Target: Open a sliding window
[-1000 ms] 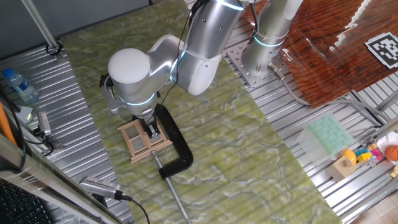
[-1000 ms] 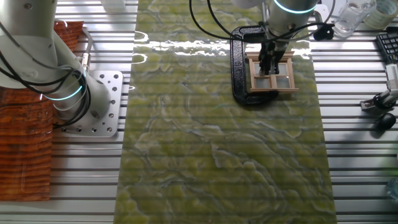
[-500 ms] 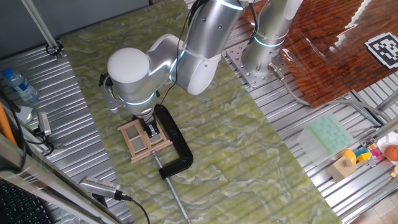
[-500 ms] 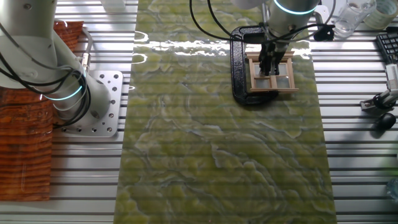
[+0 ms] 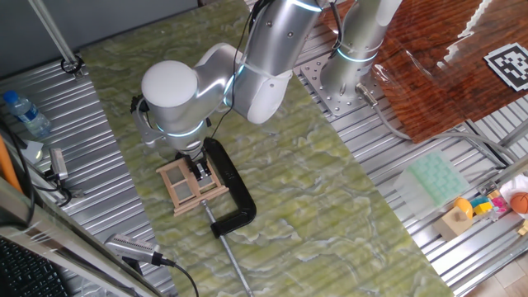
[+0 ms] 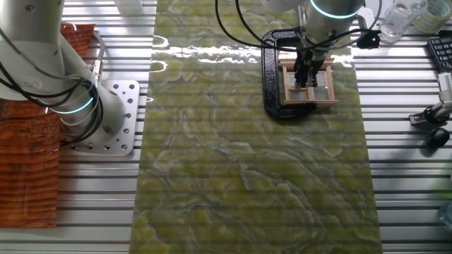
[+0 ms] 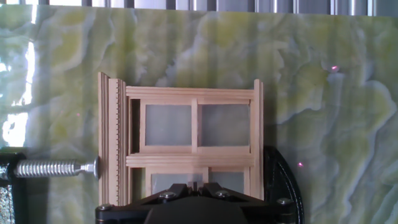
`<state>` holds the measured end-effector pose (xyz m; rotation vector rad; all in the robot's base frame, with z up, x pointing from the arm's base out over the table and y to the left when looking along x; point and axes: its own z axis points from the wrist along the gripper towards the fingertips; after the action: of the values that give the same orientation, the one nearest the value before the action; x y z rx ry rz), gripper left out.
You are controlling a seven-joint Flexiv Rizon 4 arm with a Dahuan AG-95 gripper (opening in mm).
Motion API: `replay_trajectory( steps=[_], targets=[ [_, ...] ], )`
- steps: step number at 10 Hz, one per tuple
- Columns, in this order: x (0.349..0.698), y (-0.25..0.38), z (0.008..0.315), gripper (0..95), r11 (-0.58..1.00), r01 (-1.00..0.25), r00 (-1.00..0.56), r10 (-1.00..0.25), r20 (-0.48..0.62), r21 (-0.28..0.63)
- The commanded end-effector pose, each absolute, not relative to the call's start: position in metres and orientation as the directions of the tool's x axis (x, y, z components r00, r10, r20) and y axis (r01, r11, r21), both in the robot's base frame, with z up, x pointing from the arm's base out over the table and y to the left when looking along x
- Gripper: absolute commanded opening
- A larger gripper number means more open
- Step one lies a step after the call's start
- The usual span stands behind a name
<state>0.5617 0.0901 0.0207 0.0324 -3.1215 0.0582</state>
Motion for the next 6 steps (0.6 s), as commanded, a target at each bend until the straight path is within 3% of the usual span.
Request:
replay_trajectory(
  steps=[1,6],
  targets=[
    [0.5614,0.0875,0.0202,0.0,0.999,-0.024,-1.000,-0.024,0.019,-0.035],
    [0.5591,0.0804,0.0212,0.0,0.998,-0.041,-0.999,-0.040,0.020,-0.040]
  ],
)
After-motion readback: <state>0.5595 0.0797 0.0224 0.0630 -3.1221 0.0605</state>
